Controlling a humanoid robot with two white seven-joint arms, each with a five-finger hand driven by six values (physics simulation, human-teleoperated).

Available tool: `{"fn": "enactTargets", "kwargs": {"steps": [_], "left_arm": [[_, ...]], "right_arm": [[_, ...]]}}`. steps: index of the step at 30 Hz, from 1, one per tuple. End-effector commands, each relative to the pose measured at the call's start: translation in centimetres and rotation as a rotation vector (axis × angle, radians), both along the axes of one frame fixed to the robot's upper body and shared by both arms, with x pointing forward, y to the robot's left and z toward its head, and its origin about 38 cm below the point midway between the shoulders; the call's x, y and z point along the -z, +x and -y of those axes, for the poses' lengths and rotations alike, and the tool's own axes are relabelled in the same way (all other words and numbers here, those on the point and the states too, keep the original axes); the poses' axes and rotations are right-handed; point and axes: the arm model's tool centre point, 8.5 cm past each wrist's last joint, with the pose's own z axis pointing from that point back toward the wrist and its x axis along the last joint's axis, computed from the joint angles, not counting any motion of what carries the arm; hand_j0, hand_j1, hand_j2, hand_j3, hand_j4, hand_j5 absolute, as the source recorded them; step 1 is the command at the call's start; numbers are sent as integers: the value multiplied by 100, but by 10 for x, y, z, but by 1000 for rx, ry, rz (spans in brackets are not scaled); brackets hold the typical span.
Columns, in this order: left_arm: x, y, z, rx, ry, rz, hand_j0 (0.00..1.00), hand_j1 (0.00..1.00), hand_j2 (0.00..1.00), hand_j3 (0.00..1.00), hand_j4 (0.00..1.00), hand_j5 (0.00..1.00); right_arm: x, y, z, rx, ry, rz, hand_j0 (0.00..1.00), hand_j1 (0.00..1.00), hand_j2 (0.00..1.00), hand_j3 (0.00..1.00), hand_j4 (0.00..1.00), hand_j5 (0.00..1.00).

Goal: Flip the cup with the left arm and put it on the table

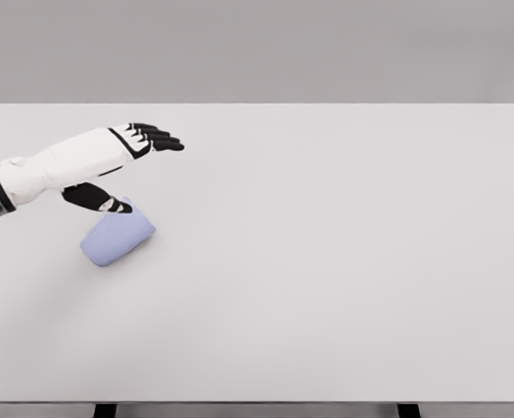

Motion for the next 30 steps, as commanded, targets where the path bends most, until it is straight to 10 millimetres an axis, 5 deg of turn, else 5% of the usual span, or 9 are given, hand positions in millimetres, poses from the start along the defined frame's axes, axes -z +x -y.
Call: {"fn": "enactTargets", "kwargs": {"steps": [1, 7, 13, 16, 20, 25, 30], "left_arm": [[1, 0, 2, 6, -2, -4, 100, 100, 100, 100, 100, 100], [-9, 0, 6, 32, 1, 23, 100, 100, 100, 100, 100, 100], [-49, 9, 14, 74, 52, 99, 100, 100, 100, 100, 100, 100], [-36, 0, -14, 73, 232, 36, 100, 100, 100, 100, 100, 100], [-55, -11, -39, 48, 334, 69, 100, 100, 100, 100, 100, 100], [-104, -32, -75, -9, -151, -250, 100, 100, 100, 100, 100, 100], [-88, -14, -82, -206, -443, -468, 100, 100, 100, 100, 100, 100]], "right_arm": [[0, 1, 0, 9, 5, 3, 100, 100, 100, 100, 100, 100], [0, -3, 0, 2, 3, -7, 100, 100, 100, 100, 100, 100], [0, -3, 0, 2, 2, -6, 100, 100, 100, 100, 100, 100], [0, -3, 0, 2, 3, -7, 100, 100, 100, 100, 100, 100], [0, -3, 0, 4, 2, -6, 100, 100, 100, 100, 100, 100], [0, -3, 0, 4, 3, -6, 100, 100, 100, 100, 100, 100], [0, -3, 0, 4, 2, -6, 100, 100, 100, 100, 100, 100]]}}
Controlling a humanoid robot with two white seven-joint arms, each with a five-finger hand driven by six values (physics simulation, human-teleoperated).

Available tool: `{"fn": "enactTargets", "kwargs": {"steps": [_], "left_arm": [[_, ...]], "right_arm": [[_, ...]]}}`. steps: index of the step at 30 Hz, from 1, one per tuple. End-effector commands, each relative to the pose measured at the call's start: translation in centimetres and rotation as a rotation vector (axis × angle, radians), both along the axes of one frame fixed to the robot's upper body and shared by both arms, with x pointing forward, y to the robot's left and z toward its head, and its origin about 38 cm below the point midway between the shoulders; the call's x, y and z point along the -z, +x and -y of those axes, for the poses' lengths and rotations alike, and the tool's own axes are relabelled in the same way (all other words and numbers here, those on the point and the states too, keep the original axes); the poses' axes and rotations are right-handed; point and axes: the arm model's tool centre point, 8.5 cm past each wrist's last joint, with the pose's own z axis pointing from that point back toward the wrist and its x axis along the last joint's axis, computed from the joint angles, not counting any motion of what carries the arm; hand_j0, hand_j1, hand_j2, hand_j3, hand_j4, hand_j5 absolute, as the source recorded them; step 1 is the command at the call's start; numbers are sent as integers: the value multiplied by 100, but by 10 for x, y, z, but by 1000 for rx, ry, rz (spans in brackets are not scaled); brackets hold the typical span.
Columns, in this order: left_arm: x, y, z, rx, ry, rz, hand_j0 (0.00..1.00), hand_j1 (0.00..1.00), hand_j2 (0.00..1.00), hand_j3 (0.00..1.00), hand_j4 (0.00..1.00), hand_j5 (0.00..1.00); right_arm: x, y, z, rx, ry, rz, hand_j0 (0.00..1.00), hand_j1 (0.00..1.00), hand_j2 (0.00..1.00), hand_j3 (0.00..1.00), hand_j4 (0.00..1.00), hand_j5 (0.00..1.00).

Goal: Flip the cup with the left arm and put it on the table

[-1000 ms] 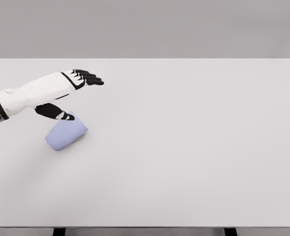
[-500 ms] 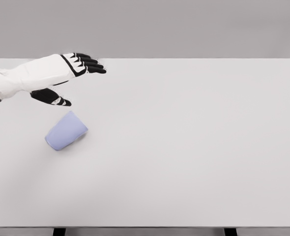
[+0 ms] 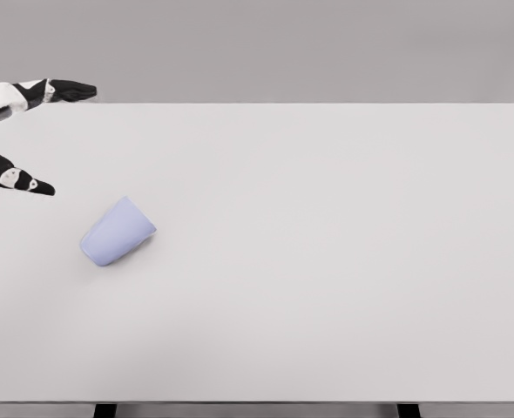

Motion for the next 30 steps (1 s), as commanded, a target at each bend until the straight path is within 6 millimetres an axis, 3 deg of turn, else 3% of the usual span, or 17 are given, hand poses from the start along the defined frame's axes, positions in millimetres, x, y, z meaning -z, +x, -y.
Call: {"fn": "enactTargets", "kwargs": {"steps": [1, 5, 8, 18, 30], "left_arm": [[13, 12, -2, -150, -166, -125, 100, 100, 100, 100, 100, 100], [67, 6, 7, -180, -212, -249, 100, 100, 100, 100, 100, 100], [90, 2, 14, -179, -235, -305, 100, 100, 100, 100, 100, 100], [118, -5, 17, -213, -215, -396, 100, 100, 100, 100, 100, 100], [137, -10, 26, -205, -202, -416, 100, 100, 100, 100, 100, 100]], "right_arm": [[0, -1, 0, 1, 0, -2, 100, 100, 100, 100, 100, 100], [0, 0, 0, 1, 2, 0, 100, 100, 100, 100, 100, 100], [0, 0, 0, -1, 0, 0, 100, 100, 100, 100, 100, 100], [0, -1, 0, 1, 0, 0, 100, 100, 100, 100, 100, 100], [0, 0, 0, 1, 0, 0, 100, 100, 100, 100, 100, 100]]}}
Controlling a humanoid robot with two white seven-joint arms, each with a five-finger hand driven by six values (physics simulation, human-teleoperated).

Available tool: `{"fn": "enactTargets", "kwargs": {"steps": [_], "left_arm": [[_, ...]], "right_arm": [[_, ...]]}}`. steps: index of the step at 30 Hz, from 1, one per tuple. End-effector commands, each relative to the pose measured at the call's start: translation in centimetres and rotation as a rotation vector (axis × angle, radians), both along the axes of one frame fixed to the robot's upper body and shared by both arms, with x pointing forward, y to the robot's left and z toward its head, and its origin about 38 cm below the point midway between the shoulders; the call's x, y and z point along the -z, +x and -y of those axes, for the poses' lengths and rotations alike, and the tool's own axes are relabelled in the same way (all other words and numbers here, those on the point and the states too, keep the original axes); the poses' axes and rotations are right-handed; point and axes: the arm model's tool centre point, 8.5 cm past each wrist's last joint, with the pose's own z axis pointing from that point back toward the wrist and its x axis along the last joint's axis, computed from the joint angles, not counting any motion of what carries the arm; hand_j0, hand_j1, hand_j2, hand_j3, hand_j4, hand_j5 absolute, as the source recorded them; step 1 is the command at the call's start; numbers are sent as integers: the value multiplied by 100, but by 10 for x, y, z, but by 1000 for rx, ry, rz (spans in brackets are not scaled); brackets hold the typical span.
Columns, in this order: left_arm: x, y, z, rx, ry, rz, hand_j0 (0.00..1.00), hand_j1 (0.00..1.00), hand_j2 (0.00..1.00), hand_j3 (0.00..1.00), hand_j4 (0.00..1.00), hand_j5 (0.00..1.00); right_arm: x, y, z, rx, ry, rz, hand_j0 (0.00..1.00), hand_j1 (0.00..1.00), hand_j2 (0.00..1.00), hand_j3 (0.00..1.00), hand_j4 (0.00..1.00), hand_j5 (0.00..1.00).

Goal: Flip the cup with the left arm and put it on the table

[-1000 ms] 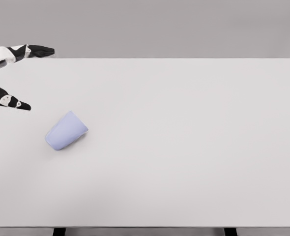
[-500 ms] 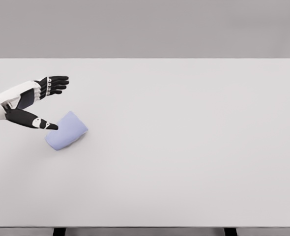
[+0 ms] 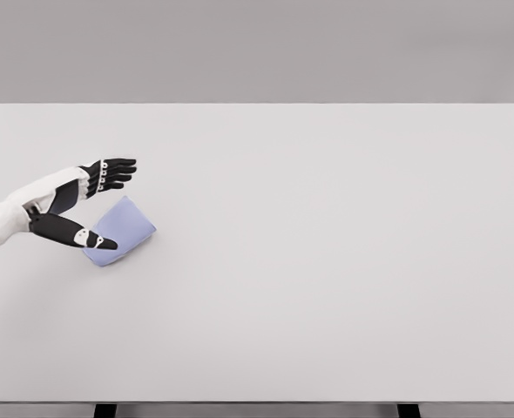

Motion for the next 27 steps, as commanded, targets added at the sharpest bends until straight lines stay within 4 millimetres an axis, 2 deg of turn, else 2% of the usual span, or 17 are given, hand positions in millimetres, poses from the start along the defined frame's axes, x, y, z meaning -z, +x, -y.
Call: {"fn": "enactTargets", "kwargs": {"steps": [1, 16, 27], "left_arm": [[0, 0, 1, 2, -3, 3, 100, 100, 100, 100, 100, 100], [19, -1, 5, -15, 96, -14, 100, 100, 100, 100, 100, 100], [14, 3, 3, -42, 95, 9, 100, 100, 100, 100, 100, 100]], "right_arm": [[0, 0, 0, 1, 0, 0, 100, 100, 100, 100, 100, 100], [0, 1, 0, 1, 0, 1, 100, 100, 100, 100, 100, 100], [0, 0, 0, -1, 0, 1, 100, 100, 100, 100, 100, 100]]}}
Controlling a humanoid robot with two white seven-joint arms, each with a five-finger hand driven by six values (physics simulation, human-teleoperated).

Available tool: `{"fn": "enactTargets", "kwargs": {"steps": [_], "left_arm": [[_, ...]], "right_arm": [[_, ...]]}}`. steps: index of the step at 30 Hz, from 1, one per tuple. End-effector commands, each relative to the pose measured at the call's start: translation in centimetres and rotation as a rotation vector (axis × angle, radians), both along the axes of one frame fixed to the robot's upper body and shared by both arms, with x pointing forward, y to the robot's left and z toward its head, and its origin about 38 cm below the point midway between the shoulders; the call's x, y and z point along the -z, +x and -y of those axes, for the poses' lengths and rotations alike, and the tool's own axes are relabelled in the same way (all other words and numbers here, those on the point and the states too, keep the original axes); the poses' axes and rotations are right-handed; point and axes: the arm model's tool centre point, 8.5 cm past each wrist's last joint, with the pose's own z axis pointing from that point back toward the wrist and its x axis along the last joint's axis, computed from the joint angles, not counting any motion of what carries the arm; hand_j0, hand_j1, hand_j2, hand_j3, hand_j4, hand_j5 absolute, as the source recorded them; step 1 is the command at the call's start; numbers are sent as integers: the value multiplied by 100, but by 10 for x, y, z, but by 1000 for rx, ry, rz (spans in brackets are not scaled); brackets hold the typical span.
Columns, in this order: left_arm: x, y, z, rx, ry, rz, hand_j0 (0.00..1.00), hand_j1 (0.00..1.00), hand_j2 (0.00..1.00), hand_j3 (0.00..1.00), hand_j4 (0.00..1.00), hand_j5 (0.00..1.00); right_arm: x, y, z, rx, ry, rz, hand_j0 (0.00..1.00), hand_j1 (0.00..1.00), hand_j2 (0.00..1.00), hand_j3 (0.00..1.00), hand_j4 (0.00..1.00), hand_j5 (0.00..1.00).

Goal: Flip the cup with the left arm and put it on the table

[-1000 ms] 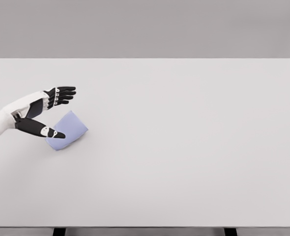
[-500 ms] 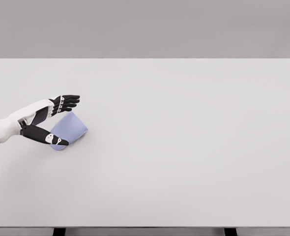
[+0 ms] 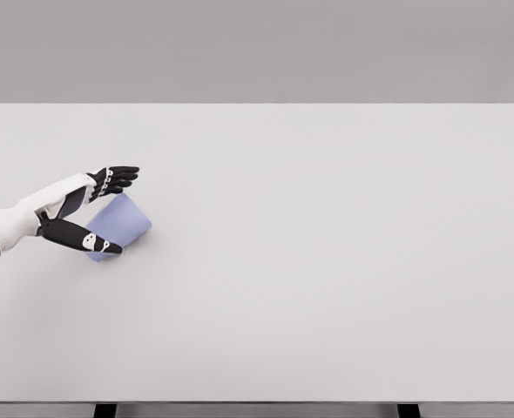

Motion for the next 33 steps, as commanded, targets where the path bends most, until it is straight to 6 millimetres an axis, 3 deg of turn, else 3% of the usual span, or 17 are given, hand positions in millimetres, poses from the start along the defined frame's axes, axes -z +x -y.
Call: {"fn": "enactTargets", "kwargs": {"steps": [1, 20, 33], "left_arm": [[0, 0, -1, -3, 1, -1, 100, 100, 100, 100, 100, 100], [3, 9, -15, -137, 88, 8, 100, 100, 100, 100, 100, 100], [18, 10, -6, -161, 128, 7, 100, 100, 100, 100, 100, 100]], "right_arm": [[0, 0, 0, 1, 0, 0, 100, 100, 100, 100, 100, 100], [0, 0, 0, 1, 0, 0, 100, 100, 100, 100, 100, 100], [0, -1, 0, 1, 0, -1, 100, 100, 100, 100, 100, 100]]}}
